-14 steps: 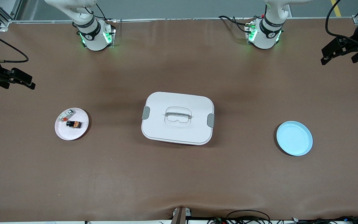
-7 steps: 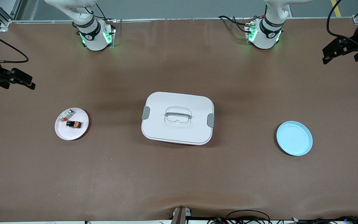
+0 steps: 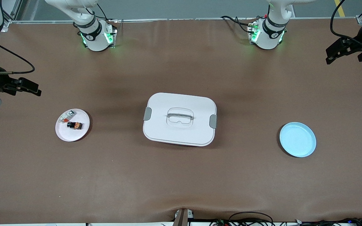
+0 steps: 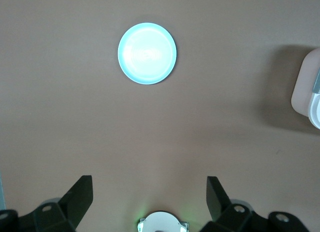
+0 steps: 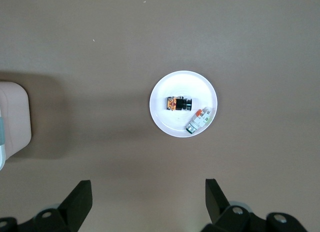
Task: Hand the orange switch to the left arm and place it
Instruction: 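Move the right gripper down over the orange switch on the white plate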
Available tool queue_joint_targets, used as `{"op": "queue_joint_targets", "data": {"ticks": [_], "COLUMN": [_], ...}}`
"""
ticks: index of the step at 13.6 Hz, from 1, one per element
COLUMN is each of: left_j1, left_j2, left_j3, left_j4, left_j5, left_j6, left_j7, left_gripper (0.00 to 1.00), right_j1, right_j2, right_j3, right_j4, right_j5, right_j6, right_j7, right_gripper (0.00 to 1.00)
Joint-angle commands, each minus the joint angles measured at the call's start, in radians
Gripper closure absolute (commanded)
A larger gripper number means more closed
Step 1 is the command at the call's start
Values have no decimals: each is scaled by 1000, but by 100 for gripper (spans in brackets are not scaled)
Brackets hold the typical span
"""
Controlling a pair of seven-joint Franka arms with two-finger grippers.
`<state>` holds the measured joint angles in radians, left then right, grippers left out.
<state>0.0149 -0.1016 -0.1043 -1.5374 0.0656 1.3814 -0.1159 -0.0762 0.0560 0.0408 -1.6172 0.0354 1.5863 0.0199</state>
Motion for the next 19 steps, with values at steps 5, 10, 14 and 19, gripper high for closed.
{"op": "queue_joint_targets", "data": {"ticks": [5,10,14,19], "left_j1": [4,4,5,5], "left_j2": [-17,-6,-4,-10], "left_j3": [2,0,3,5], "left_j4": [17,20,28,20], "left_j5": [8,-3,5,11], "left_j6": [-21,-15,-16,-33], "left_j7": [1,1,2,-4], "left_gripper": [0,0,0,0], "right_j1": [-31,-48,-48,-62], "right_j2": [73,82,165,271], "right_j3": [5,5,5,2], "right_j4": [-91,-300,-383,-377], "right_j5": [-42,-42,-42,-72], "right_j6": [148,447,635,713], "right_j7": [5,11,11,9], "right_gripper": [0,0,0,0]}}
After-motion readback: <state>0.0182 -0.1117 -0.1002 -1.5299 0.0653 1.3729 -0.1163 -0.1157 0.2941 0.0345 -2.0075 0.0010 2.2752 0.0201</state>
